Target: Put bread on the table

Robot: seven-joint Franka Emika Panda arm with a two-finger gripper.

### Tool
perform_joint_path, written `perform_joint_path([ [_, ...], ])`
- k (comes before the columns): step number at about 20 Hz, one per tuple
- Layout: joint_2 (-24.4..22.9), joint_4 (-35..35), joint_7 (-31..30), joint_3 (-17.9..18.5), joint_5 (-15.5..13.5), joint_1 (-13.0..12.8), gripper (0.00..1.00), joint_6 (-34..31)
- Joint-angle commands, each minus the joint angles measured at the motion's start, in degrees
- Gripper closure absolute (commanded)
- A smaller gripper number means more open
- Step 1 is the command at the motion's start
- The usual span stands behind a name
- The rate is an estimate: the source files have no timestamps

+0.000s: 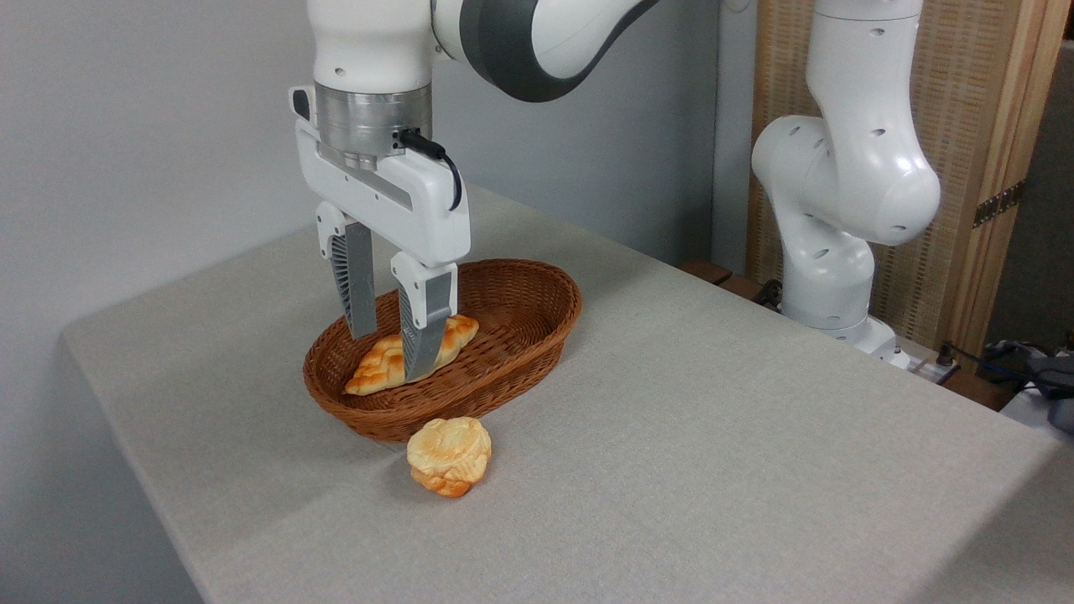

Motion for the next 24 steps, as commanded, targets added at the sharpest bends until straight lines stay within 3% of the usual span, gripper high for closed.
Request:
perform_joint_path([
  [1,-0.5,0.3,-0.3,-1.4,-0.1,1.2,0.00,-1.7],
  [13,-0.9,-0.8,-0.5,-1.6,-0.4,0.6,0.00,-1.7],
  [21,-2.1,-6.9,-3.6,-1.7,-0.6,-6.7,0.00,-0.9],
  [24,-1.4,-7.6,-4.6,-1.6,-2.1,-9.2,0.00,-0.7],
])
